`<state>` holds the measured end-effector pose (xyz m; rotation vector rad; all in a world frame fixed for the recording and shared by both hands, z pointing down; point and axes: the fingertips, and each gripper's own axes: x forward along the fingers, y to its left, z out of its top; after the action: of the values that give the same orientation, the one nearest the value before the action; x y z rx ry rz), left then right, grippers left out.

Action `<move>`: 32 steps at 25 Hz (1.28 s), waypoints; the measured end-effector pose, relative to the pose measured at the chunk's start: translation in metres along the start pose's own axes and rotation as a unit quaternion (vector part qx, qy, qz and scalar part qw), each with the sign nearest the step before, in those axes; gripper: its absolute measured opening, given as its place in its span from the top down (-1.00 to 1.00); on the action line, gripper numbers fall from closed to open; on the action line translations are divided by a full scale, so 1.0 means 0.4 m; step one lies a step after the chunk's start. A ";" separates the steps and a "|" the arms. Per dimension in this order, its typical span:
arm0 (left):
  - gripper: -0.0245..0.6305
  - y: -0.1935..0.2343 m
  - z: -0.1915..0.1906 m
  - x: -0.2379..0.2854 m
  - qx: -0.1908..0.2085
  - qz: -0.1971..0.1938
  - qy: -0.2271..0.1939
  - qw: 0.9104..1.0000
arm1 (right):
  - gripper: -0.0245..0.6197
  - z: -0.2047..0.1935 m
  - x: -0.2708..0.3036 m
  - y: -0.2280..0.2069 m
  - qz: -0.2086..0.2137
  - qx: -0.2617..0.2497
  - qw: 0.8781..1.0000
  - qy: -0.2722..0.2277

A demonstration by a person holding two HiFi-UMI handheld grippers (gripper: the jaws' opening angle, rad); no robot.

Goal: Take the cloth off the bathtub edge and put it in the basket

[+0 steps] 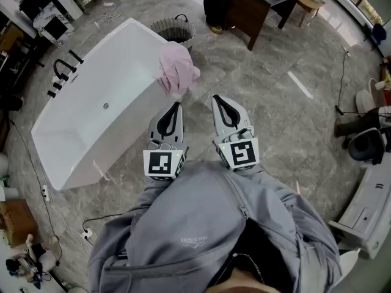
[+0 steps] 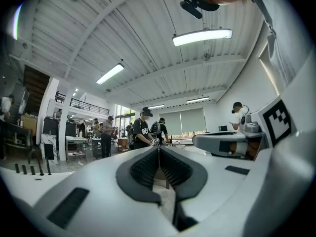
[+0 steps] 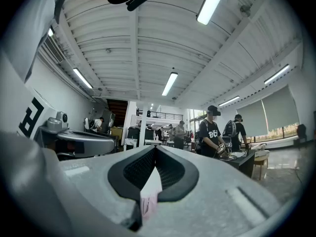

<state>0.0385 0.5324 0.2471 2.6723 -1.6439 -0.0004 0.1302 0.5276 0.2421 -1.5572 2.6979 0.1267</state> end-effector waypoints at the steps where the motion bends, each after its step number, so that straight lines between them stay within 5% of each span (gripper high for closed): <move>1: 0.89 -0.002 -0.001 0.001 0.001 0.000 0.001 1.000 | 0.91 0.001 0.000 -0.002 0.000 0.000 1.000 0.000; 19: 0.89 -0.024 -0.034 0.046 0.002 0.020 0.009 1.000 | 0.91 -0.027 0.013 -0.051 0.035 0.023 0.999 -0.006; 32: 0.89 0.115 -0.087 0.158 -0.009 0.047 0.004 0.999 | 0.91 -0.090 0.171 -0.096 0.046 0.023 0.999 -0.003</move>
<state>0.0262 0.4552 0.2822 2.5765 -1.7554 -0.0055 0.1298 0.4466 0.2716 -1.4181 2.7476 0.0723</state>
